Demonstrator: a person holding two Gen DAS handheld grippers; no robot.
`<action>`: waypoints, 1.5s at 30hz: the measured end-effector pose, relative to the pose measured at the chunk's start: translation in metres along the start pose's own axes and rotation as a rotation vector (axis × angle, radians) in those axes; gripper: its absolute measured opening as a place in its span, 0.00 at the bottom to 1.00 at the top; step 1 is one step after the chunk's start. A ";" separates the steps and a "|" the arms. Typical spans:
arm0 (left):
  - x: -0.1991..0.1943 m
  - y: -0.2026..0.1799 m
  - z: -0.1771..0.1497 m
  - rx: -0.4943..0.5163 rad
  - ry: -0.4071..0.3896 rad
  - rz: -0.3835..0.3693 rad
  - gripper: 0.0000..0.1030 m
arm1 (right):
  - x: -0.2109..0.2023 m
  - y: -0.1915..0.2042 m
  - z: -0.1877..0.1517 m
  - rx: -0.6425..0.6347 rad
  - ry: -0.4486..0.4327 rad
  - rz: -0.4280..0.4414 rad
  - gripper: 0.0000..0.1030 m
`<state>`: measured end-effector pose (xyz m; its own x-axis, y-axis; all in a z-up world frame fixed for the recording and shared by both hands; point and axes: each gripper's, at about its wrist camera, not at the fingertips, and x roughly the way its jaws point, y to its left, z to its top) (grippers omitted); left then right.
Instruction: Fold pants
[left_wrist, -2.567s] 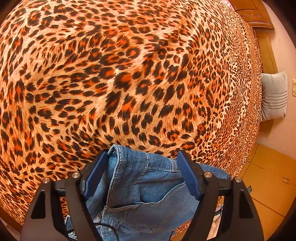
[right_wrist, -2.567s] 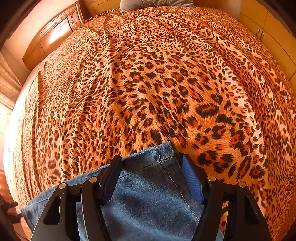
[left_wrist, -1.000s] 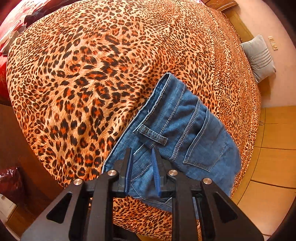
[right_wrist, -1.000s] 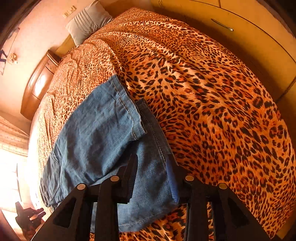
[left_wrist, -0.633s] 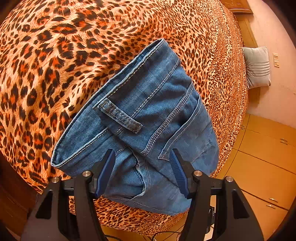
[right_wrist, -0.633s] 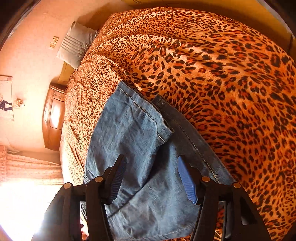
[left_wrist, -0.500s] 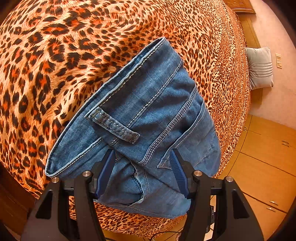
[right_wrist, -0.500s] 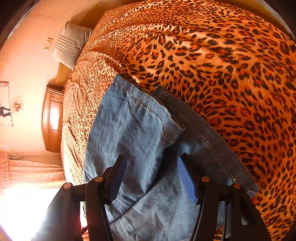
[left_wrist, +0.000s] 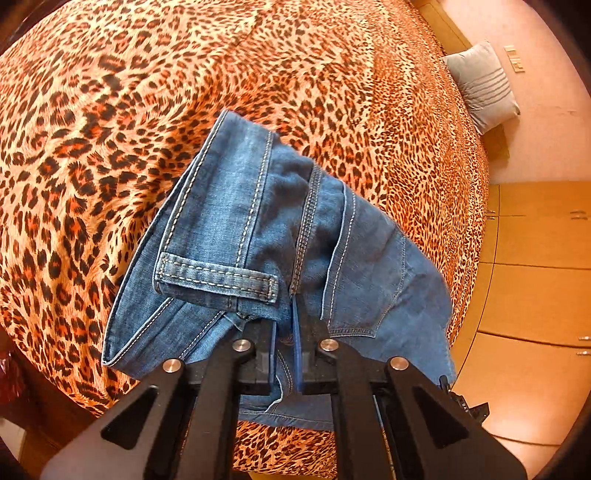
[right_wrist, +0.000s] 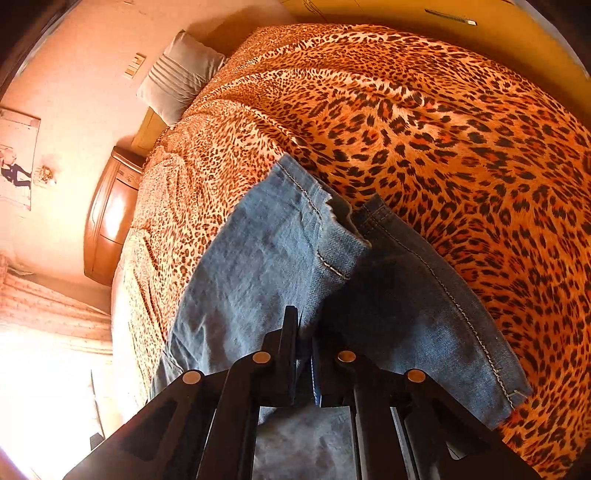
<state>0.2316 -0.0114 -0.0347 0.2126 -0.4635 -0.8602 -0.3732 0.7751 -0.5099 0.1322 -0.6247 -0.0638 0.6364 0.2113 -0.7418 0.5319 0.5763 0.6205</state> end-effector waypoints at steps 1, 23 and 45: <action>-0.007 -0.003 -0.005 0.018 -0.014 -0.001 0.05 | -0.010 0.000 -0.001 -0.008 -0.009 0.020 0.03; 0.041 0.026 -0.008 -0.196 0.068 -0.029 0.39 | 0.029 -0.059 -0.015 0.216 0.069 0.002 0.41; -0.031 0.002 -0.044 0.031 -0.013 -0.001 0.05 | -0.060 -0.022 -0.029 0.056 -0.021 0.171 0.03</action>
<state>0.1845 -0.0144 -0.0088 0.2250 -0.4591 -0.8594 -0.3444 0.7876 -0.5109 0.0664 -0.6272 -0.0401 0.7318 0.2854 -0.6188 0.4446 0.4882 0.7510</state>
